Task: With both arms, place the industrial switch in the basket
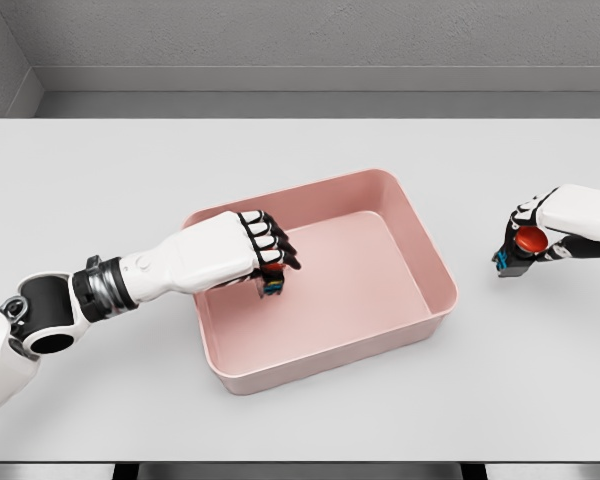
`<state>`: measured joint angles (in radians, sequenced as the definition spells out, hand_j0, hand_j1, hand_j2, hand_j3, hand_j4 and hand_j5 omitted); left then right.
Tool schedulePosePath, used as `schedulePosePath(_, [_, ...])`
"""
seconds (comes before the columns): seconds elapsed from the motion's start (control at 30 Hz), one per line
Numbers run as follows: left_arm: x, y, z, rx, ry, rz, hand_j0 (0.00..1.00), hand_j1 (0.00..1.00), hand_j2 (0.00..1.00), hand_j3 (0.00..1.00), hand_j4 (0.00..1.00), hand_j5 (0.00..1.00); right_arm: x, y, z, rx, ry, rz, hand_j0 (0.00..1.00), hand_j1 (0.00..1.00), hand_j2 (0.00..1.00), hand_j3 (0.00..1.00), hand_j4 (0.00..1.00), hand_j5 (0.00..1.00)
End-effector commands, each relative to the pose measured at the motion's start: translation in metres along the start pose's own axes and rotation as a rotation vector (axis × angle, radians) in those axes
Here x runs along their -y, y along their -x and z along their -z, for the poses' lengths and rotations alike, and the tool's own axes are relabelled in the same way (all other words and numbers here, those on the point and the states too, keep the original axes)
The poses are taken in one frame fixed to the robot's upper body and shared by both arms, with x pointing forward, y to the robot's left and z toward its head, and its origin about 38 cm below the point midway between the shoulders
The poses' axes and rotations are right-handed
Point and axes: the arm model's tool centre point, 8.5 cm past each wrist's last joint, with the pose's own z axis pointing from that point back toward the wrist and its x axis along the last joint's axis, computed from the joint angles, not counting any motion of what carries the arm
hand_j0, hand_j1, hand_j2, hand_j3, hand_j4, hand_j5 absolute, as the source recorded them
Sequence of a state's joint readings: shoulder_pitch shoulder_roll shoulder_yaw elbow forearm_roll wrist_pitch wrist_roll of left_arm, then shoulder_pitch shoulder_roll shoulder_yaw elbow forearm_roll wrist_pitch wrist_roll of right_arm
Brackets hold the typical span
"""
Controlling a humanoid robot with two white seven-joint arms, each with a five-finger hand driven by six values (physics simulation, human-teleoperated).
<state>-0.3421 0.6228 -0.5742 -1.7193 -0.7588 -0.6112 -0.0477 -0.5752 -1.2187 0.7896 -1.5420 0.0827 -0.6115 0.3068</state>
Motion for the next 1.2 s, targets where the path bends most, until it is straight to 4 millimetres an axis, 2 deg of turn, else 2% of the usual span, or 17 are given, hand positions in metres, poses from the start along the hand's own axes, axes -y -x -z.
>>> schedulePosePath(0.0, [-0.001, 0.0, 0.001, 0.001, -0.009, -0.007, 0.77, 0.77, 0.77, 0.77, 0.77, 0.77, 0.001, -0.001, 0.0, 0.004, 0.007, 0.007, 0.42, 0.42, 0.42, 0.42, 0.42, 0.42])
schedulePosePath(0.33, [0.0, -0.001, 0.001, 0.001, -0.01, -0.009, 0.82, 0.82, 0.82, 0.82, 0.82, 0.82, 0.013, -0.008, 0.004, 0.028, 0.028, -0.018, 0.42, 0.42, 0.42, 0.42, 0.42, 0.42])
schedulePosePath(0.53, [-0.015, -0.002, -0.003, 0.011, -0.041, -0.003, 0.82, 0.82, 0.82, 0.82, 0.82, 0.82, 0.02, -0.012, 0.007, 0.043, 0.04, -0.032, 0.42, 0.42, 0.42, 0.42, 0.42, 0.42])
schedulePosePath(0.63, [-0.032, 0.014, -0.025, -0.029, -0.038, 0.021, 0.87, 0.87, 0.87, 0.87, 0.87, 0.87, 0.023, -0.014, 0.008, 0.051, 0.047, -0.039, 0.42, 0.42, 0.42, 0.42, 0.42, 0.42])
schedulePosePath(0.73, [-0.042, 0.024, -0.041, -0.057, -0.028, 0.033, 0.99, 0.99, 0.99, 0.99, 0.99, 0.99, 0.028, -0.018, 0.009, 0.067, 0.061, -0.029, 0.42, 0.42, 0.42, 0.42, 0.42, 0.42])
schedulePosePath(0.87, [-0.056, 0.037, -0.066, -0.1, 0.001, 0.054, 1.0, 1.0, 1.0, 1.0, 1.0, 1.0, 0.031, -0.02, 0.011, 0.077, 0.07, -0.03, 0.42, 0.42, 0.42, 0.42, 0.42, 0.42])
schedulePosePath(0.93, [-0.074, 0.051, -0.096, -0.159, 0.053, 0.112, 1.0, 1.0, 1.0, 1.0, 1.0, 1.0, 0.034, -0.022, 0.011, 0.082, 0.075, -0.032, 0.42, 0.42, 0.42, 0.42, 0.42, 0.42])
schedulePosePath(0.97, [-0.078, 0.054, -0.103, -0.172, 0.07, 0.13, 1.0, 1.0, 1.0, 1.0, 1.0, 1.0, 0.035, -0.023, 0.011, 0.086, 0.079, -0.032, 0.42, 0.42, 0.42, 0.42, 0.42, 0.42])
schedulePosePath(1.17, [-0.081, 0.064, -0.12, -0.211, 0.122, 0.154, 1.0, 1.0, 1.0, 1.0, 1.0, 1.0, 0.041, -0.027, 0.015, 0.104, 0.092, -0.043, 0.43, 0.43, 0.43, 0.43, 0.43, 0.43])
